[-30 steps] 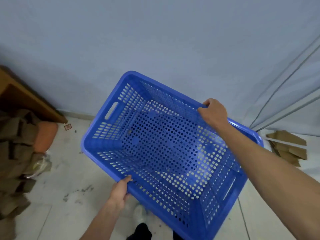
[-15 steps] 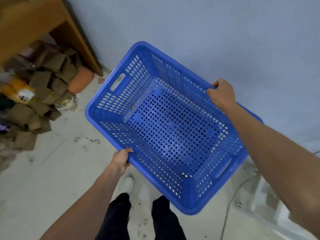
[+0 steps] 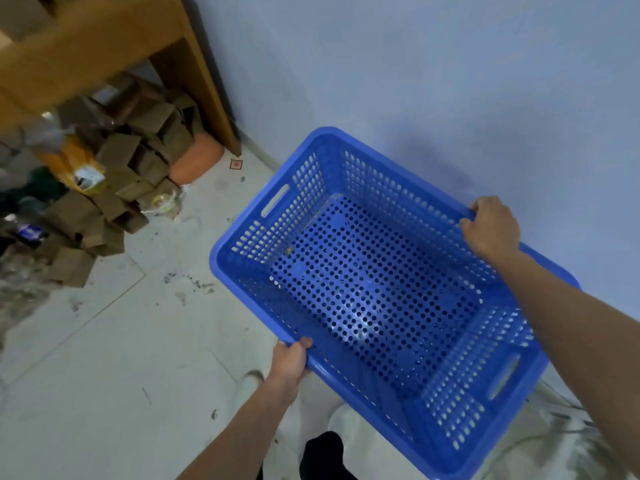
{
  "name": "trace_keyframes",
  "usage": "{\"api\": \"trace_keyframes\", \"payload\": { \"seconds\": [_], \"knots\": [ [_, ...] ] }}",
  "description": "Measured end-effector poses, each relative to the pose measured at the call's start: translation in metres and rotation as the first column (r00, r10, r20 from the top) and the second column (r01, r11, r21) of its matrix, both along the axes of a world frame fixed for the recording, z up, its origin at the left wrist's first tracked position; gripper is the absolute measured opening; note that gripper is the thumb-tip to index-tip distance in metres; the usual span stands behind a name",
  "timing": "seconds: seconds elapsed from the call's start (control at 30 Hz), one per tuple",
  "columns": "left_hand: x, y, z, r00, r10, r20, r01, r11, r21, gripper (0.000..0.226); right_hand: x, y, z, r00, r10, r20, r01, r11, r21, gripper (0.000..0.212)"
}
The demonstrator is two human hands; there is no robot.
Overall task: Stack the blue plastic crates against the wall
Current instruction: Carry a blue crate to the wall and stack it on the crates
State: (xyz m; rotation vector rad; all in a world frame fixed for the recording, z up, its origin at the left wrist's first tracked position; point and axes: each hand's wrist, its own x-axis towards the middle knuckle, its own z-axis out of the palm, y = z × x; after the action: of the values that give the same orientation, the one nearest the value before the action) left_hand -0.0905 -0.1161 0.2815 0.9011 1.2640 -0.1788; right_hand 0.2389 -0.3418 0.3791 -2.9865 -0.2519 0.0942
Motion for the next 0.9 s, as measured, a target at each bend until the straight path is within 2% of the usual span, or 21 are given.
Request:
{"api": "trace_keyframes", "payload": {
  "seconds": [0.2,0.3,0.43,0.57,0.67,0.77,0.9],
  "knots": [
    [0.011,0.000,-0.014,0.997,-0.074,0.025,0.074,0.997,0.022,0.022,0.013,-0.011,-0.034,1.000,-0.029,-0.008,0.028,0.995,-0.097,0.031],
    [0.020,0.000,-0.013,0.995,-0.097,-0.022,0.098,0.995,0.025,0.021,0.018,-0.016,-0.044,0.998,-0.032,-0.045,0.025,0.988,-0.151,0.037],
    [0.041,-0.006,-0.009,0.989,-0.137,-0.060,0.140,0.989,0.053,0.022,0.018,-0.026,-0.052,0.972,-0.054,-0.230,0.013,0.984,-0.180,0.056],
    [0.059,-0.009,-0.004,0.988,-0.122,-0.093,0.126,0.991,0.041,0.025,0.002,-0.029,-0.054,0.878,0.021,-0.479,-0.091,0.988,-0.124,0.071],
    [0.054,-0.006,0.001,0.985,-0.136,-0.106,0.139,0.990,0.018,0.025,-0.027,-0.020,-0.059,0.837,0.104,-0.537,-0.181,0.979,-0.093,0.074],
    [0.051,0.001,0.007,0.937,-0.327,-0.123,0.331,0.943,0.019,0.034,-0.059,-0.009,-0.062,0.807,0.175,-0.564,-0.258,0.964,-0.069,0.070],
    [0.054,0.019,0.020,0.741,-0.651,-0.163,0.669,0.738,0.092,0.037,-0.090,-0.001,-0.060,0.794,0.199,-0.574,-0.275,0.960,-0.048,0.067]
  ]
}}
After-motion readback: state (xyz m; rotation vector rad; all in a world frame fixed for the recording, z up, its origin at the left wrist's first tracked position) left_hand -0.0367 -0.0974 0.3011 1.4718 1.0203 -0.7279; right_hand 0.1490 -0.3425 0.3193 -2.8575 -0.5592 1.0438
